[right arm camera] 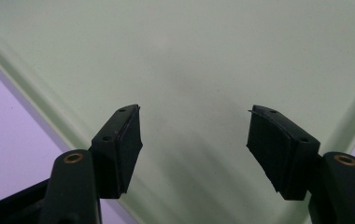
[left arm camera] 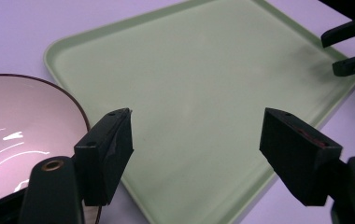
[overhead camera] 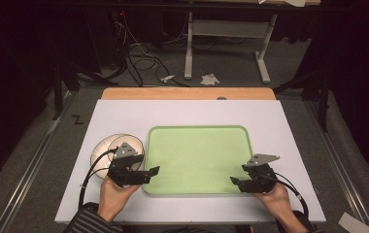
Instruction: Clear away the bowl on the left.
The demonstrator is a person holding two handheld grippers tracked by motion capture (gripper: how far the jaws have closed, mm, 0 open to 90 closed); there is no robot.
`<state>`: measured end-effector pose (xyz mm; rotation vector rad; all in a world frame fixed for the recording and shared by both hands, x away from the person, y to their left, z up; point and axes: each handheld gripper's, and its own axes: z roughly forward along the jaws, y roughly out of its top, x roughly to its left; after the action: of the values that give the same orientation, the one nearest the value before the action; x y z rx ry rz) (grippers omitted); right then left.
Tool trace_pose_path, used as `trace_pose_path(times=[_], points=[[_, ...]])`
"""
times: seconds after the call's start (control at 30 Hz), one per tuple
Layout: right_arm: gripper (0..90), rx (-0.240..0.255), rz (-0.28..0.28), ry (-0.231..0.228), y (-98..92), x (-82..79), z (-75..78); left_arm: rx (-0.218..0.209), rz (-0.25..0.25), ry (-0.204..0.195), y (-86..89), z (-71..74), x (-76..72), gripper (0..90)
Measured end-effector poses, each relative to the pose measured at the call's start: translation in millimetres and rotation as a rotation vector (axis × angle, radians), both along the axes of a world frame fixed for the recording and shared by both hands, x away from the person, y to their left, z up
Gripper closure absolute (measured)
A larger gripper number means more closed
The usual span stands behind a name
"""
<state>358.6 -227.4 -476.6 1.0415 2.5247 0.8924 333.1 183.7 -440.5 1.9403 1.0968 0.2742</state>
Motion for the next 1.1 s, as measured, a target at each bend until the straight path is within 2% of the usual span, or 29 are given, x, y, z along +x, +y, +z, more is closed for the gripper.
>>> trace_pose_path(times=[0.13,0.17,0.37,0.6,0.7,0.87,1.1], points=[[36.5,0.011,-0.003,0.012,-0.6,0.3,-0.3,0.010,0.011,0.005,2.1,1.2,3.3,26.1],[36.5,0.003,-0.003,0.012,-0.1,0.6,-0.4,0.005,0.028,0.002,3.9,2.9,4.8,26.0],[36.7,0.000,0.000,0.013,-0.6,-0.3,0.9,0.009,0.035,0.004,8.5,5.1,6.4,25.8],[36.7,-0.004,0.005,0.015,0.8,0.9,-0.9,0.002,0.068,-0.003,22.5,11.1,9.3,26.4],[36.8,-0.007,0.003,0.030,0.5,1.2,-1.2,0.001,0.076,-0.001,26.0,11.8,11.1,26.3],[36.9,-0.014,0.014,0.033,1.7,1.4,-2.2,-0.013,0.093,0.001,30.4,15.8,8.8,26.5],[36.9,-0.010,0.015,0.043,2.0,2.5,-3.4,-0.006,0.110,0.000,36.0,16.4,10.1,26.5]])
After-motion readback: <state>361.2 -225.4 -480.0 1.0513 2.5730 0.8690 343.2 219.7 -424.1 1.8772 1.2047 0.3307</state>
